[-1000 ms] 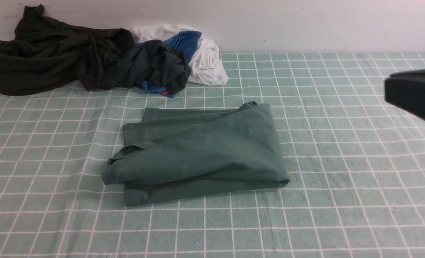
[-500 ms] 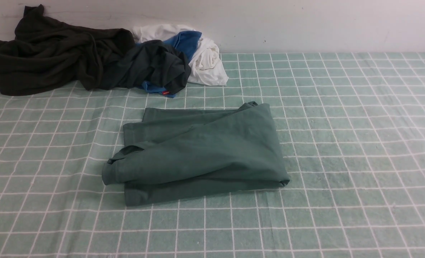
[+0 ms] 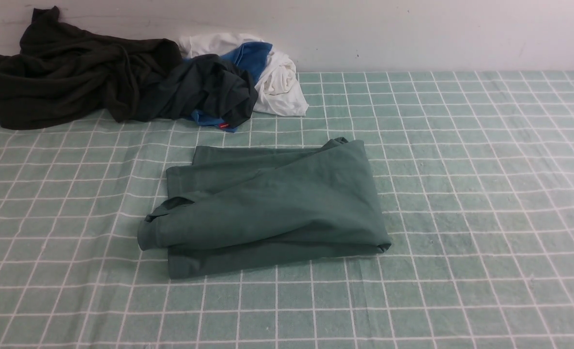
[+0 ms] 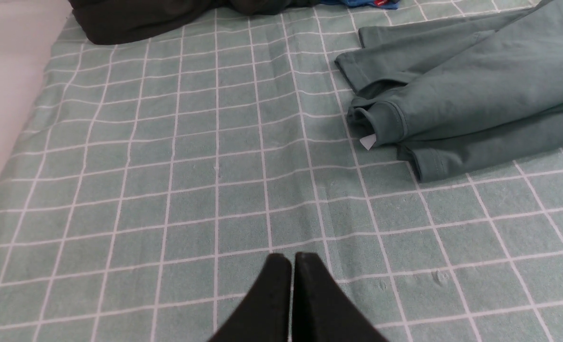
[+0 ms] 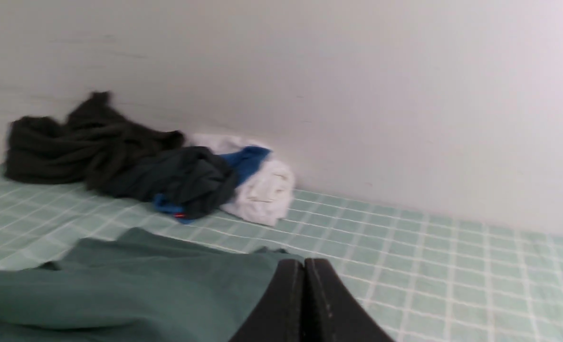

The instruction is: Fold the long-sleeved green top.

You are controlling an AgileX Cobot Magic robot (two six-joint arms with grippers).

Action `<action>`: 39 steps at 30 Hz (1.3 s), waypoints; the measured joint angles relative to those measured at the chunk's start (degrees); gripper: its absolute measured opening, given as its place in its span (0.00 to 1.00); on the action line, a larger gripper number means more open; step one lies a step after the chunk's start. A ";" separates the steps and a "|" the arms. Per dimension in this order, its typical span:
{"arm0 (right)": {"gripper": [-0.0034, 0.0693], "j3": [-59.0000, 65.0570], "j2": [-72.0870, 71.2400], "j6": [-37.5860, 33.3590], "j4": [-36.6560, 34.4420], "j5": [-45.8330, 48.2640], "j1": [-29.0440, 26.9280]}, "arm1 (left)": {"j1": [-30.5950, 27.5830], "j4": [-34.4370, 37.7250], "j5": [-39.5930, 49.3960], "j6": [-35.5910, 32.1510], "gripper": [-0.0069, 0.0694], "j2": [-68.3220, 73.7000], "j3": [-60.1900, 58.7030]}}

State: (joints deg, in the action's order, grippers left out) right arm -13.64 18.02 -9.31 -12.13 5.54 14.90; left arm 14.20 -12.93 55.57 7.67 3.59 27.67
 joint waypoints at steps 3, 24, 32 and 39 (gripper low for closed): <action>0.03 6.89 -5.60 5.18 2.75 -0.29 -7.76 | 0.00 0.00 0.00 0.00 0.09 0.00 0.00; 0.03 15.02 -18.61 16.38 12.64 14.94 -20.67 | 0.00 0.00 -0.07 0.00 0.09 0.00 0.00; 0.03 14.98 -18.61 16.38 12.64 15.00 -20.67 | 0.00 0.00 -0.07 0.00 0.09 0.00 0.00; 0.03 14.98 -18.61 16.38 12.64 15.00 -20.67 | 0.00 0.00 -0.07 0.00 0.09 0.00 0.00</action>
State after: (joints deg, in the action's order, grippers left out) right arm 1.34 -0.60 7.07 0.51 20.54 -5.78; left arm 14.20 -12.93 55.51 7.67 3.59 27.67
